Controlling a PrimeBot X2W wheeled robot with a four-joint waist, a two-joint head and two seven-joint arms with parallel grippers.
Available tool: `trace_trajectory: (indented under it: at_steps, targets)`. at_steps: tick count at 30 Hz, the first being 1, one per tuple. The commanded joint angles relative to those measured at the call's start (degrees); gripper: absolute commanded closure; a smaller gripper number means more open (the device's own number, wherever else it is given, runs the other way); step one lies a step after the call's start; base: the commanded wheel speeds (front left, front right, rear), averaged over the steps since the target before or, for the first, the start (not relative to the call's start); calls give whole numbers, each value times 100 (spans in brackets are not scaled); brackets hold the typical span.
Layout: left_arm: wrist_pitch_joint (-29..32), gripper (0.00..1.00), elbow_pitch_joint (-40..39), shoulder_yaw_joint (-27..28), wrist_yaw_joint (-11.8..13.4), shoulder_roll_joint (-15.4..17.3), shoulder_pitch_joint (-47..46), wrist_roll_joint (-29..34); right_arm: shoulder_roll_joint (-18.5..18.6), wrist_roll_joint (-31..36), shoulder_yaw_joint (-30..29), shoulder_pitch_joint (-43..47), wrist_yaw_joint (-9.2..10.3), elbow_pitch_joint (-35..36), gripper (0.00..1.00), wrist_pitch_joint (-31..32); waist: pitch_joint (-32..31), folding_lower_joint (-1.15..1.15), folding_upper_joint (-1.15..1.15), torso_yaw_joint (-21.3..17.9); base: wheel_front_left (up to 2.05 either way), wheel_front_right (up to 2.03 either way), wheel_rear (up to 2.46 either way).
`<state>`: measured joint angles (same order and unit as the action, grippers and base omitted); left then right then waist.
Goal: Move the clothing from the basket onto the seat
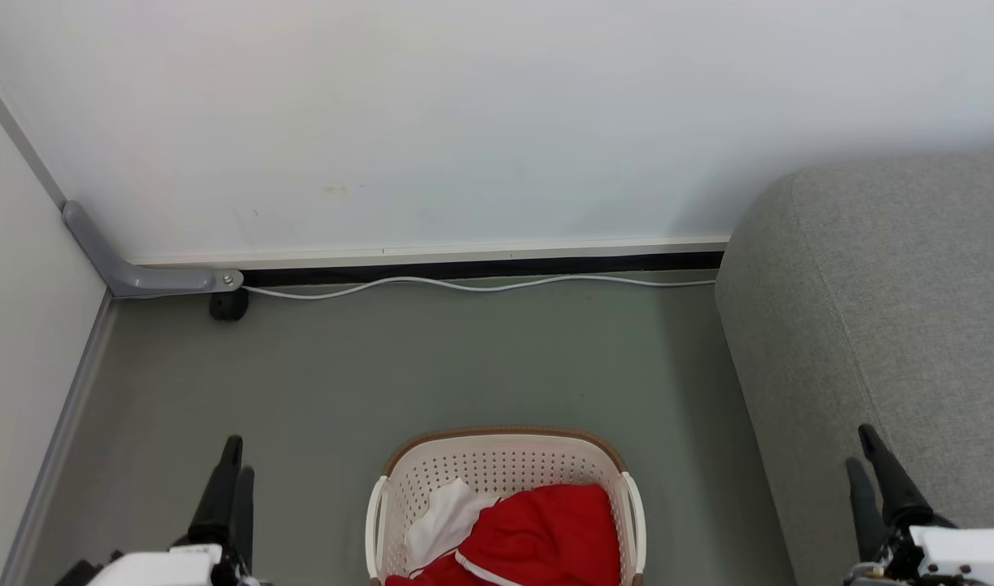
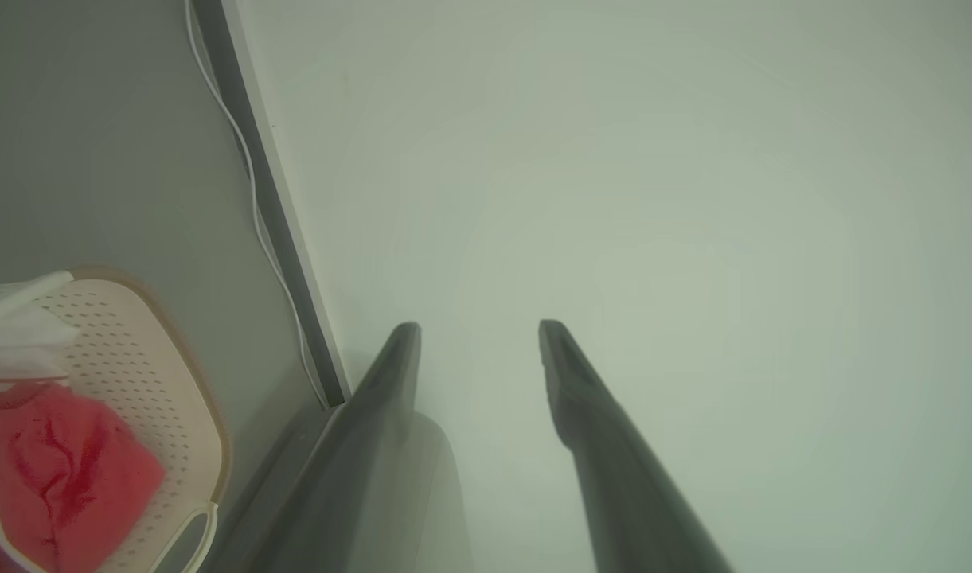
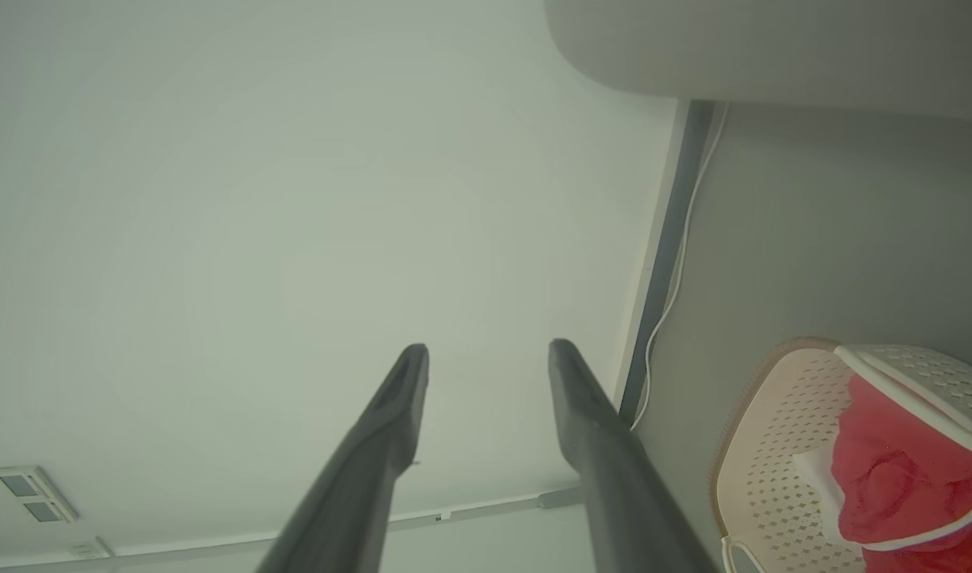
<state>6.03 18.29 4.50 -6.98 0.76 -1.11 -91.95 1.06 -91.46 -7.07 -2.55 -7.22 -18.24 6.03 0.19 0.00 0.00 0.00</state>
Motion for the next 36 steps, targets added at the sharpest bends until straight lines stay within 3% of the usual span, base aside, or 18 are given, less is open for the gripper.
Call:
trace_trajectory:
  at_steps: [1,8,13,23,36]
  targets:
    - [-1,0,-8,0,0,5,-11,1,6,1,0,-9,0,7,0,-1,1,0,0,0,0,0,0]
    - [-63,0,61,-5,-3,5,-74,30,9,46,71,-78,0,-23,0,-64,2,13,0,-3,0,0,0]
    - [-121,0,76,-17,-5,22,-134,52,47,77,145,-141,-1,-23,0,-130,8,1,0,-9,0,0,0]
    - [-308,0,114,-121,-9,107,-284,183,174,216,384,-316,-4,-52,0,-333,19,0,0,-19,0,0,0]
    - [-579,0,224,-279,-14,262,-473,815,348,710,660,-571,-7,-185,0,-579,14,0,0,-34,0,0,0]
